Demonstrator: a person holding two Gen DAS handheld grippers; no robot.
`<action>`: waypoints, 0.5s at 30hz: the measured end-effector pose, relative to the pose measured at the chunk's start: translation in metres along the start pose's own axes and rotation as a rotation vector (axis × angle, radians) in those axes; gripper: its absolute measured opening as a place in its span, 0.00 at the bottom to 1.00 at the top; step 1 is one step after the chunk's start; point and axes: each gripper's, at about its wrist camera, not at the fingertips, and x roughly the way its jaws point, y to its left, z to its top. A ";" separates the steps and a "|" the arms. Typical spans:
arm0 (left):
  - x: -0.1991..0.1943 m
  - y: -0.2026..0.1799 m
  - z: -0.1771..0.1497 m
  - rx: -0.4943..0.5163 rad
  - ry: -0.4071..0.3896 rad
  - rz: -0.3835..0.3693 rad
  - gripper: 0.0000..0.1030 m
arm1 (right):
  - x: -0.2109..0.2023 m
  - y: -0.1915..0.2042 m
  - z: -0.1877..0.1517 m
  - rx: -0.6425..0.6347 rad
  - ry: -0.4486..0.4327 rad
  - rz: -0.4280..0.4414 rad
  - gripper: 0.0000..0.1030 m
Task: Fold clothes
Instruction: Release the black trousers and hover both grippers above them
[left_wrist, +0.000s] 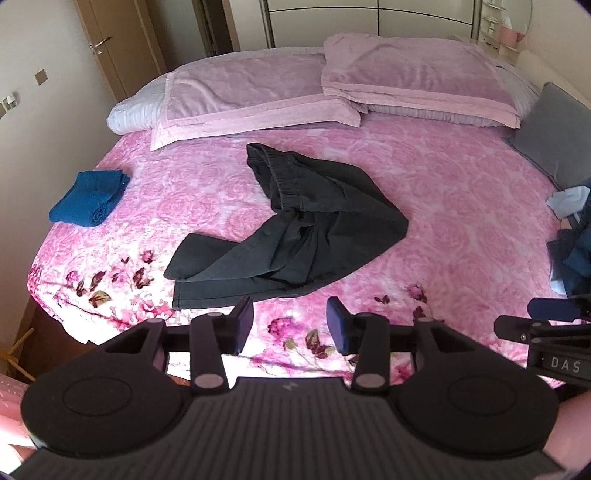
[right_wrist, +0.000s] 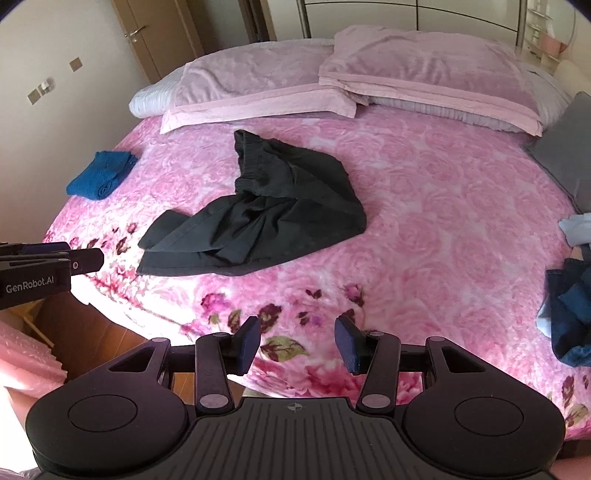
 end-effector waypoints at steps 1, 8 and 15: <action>0.001 -0.002 -0.001 0.002 0.002 -0.002 0.38 | 0.000 -0.001 0.000 0.003 0.001 0.000 0.47; 0.008 0.001 0.002 -0.016 0.009 0.002 0.38 | 0.001 -0.001 0.005 -0.024 -0.006 -0.004 0.47; 0.021 0.012 0.010 -0.038 0.015 0.012 0.38 | 0.014 0.006 0.019 -0.059 -0.011 0.001 0.47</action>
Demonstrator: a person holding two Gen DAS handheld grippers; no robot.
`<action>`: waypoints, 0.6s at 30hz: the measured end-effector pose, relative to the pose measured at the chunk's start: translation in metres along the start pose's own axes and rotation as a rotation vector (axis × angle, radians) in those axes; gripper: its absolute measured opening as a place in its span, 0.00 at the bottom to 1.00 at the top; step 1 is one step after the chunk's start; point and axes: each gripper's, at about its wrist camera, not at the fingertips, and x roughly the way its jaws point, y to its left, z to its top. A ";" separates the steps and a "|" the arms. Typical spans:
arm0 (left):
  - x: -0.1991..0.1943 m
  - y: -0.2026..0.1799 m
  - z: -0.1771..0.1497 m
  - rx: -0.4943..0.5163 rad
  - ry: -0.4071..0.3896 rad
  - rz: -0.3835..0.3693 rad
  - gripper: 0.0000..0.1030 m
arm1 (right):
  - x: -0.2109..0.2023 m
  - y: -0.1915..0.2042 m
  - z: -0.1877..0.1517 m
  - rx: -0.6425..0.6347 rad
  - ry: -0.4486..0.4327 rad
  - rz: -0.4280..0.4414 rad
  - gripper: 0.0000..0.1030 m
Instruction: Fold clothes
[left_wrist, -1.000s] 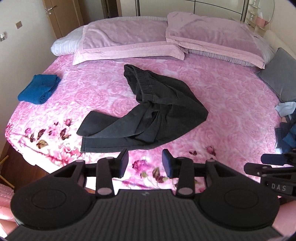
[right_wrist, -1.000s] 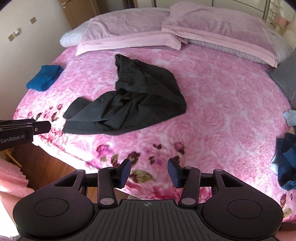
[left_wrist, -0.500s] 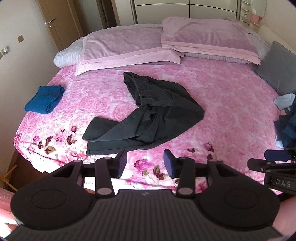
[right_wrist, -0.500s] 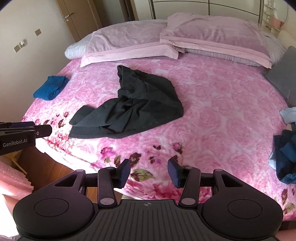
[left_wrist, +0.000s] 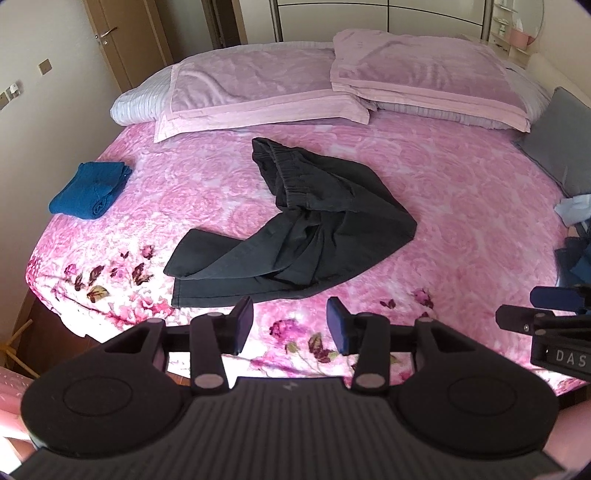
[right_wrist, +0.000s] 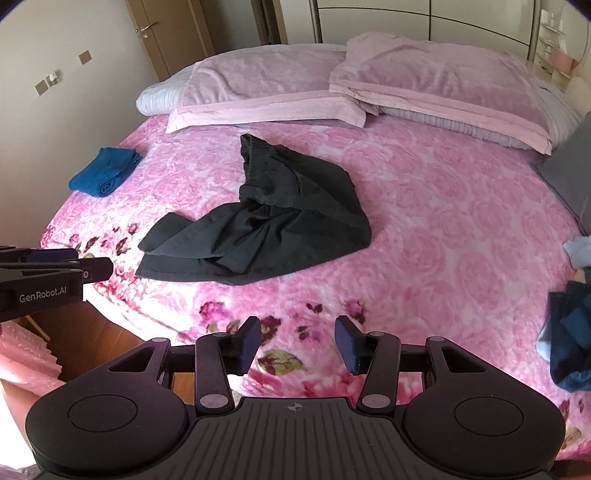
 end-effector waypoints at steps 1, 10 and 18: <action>0.002 0.002 0.002 -0.003 0.000 0.001 0.38 | 0.003 0.001 0.003 -0.003 0.001 0.001 0.47; 0.039 0.037 0.027 -0.041 0.015 0.008 0.38 | 0.038 0.016 0.039 -0.029 0.007 0.003 0.47; 0.094 0.089 0.066 -0.041 0.070 0.011 0.38 | 0.088 0.027 0.087 0.014 0.033 -0.006 0.47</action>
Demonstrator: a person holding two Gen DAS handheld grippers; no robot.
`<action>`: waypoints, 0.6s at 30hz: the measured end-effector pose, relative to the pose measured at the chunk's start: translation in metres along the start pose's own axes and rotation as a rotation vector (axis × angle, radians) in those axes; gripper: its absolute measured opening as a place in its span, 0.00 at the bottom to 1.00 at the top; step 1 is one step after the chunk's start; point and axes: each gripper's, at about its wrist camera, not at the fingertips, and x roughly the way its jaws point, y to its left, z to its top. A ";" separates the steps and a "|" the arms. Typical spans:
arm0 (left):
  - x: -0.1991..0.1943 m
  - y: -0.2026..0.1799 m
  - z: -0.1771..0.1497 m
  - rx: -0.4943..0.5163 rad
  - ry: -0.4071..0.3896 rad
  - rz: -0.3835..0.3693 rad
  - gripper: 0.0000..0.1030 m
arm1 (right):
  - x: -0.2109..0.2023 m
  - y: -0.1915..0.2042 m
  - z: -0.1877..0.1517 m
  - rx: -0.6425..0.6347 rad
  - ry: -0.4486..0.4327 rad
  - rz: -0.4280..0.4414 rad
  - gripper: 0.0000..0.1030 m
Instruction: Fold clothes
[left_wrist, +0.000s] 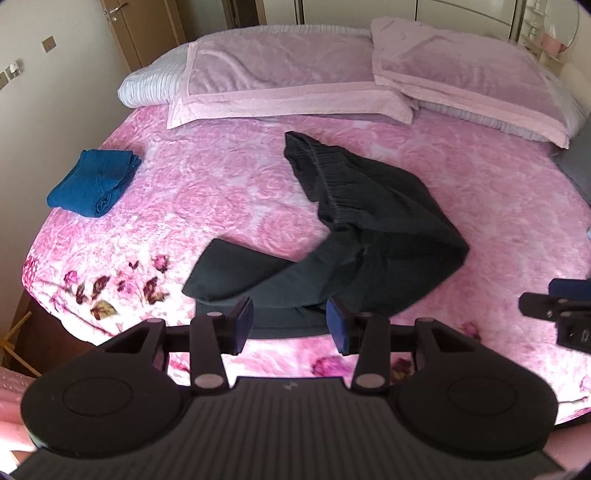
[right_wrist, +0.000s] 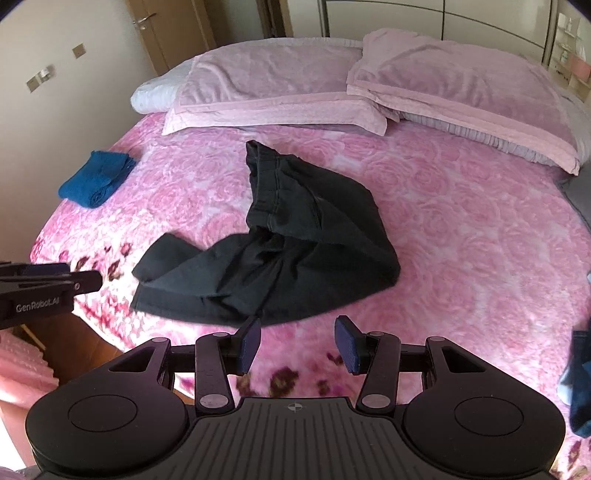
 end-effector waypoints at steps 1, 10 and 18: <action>0.005 0.008 0.007 0.002 0.004 0.000 0.38 | 0.006 0.001 0.007 0.013 0.003 -0.006 0.47; 0.068 0.086 0.069 -0.005 0.050 0.016 0.40 | 0.053 0.003 0.064 0.113 -0.014 -0.093 0.47; 0.123 0.106 0.067 -0.006 0.155 0.023 0.40 | 0.088 0.008 0.059 0.121 0.041 -0.159 0.47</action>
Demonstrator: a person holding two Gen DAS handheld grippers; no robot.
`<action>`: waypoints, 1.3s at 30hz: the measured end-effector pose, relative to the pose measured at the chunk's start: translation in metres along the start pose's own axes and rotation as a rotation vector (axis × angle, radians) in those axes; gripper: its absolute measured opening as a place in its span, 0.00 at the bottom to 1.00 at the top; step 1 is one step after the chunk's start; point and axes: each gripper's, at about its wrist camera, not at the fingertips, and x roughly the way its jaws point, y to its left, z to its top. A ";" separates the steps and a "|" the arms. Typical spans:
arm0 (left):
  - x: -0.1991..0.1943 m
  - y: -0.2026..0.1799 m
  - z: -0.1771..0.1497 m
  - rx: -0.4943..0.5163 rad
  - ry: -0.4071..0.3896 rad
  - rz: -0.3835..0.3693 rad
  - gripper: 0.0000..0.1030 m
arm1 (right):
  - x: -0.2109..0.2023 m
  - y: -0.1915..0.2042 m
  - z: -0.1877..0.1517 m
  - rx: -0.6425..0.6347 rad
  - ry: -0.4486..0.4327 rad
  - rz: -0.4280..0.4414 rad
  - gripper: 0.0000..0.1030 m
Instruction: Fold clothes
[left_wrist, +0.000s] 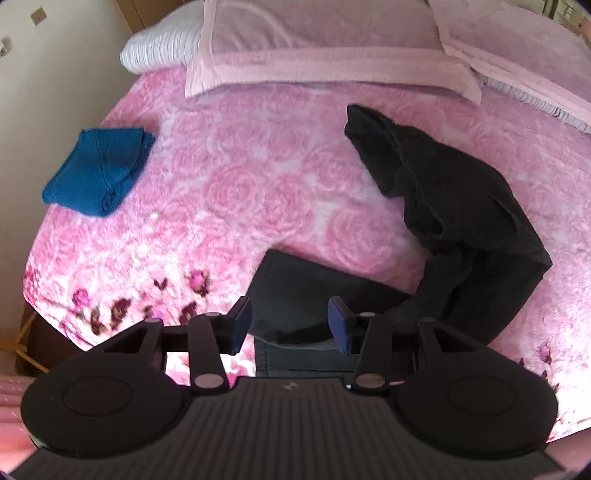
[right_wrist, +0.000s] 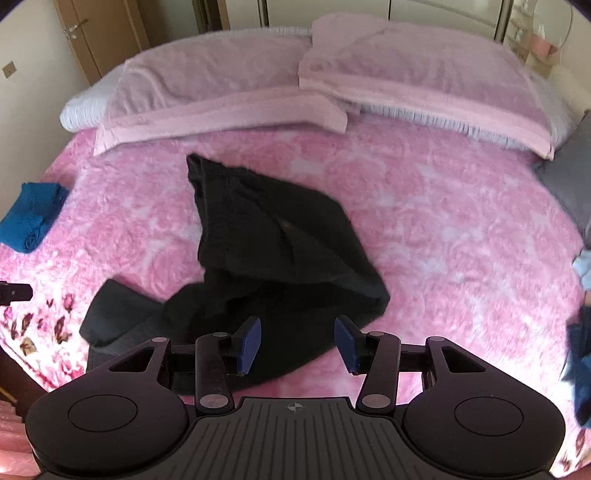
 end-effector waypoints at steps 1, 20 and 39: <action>0.004 -0.001 -0.003 -0.007 0.009 -0.005 0.40 | 0.004 -0.001 -0.003 0.005 0.019 0.003 0.47; 0.069 0.011 -0.129 -0.665 0.150 -0.028 0.44 | 0.100 -0.059 -0.023 -0.396 0.094 -0.025 0.47; 0.173 -0.003 -0.179 -1.358 0.137 -0.203 0.46 | 0.167 -0.042 -0.015 -0.821 -0.079 -0.044 0.64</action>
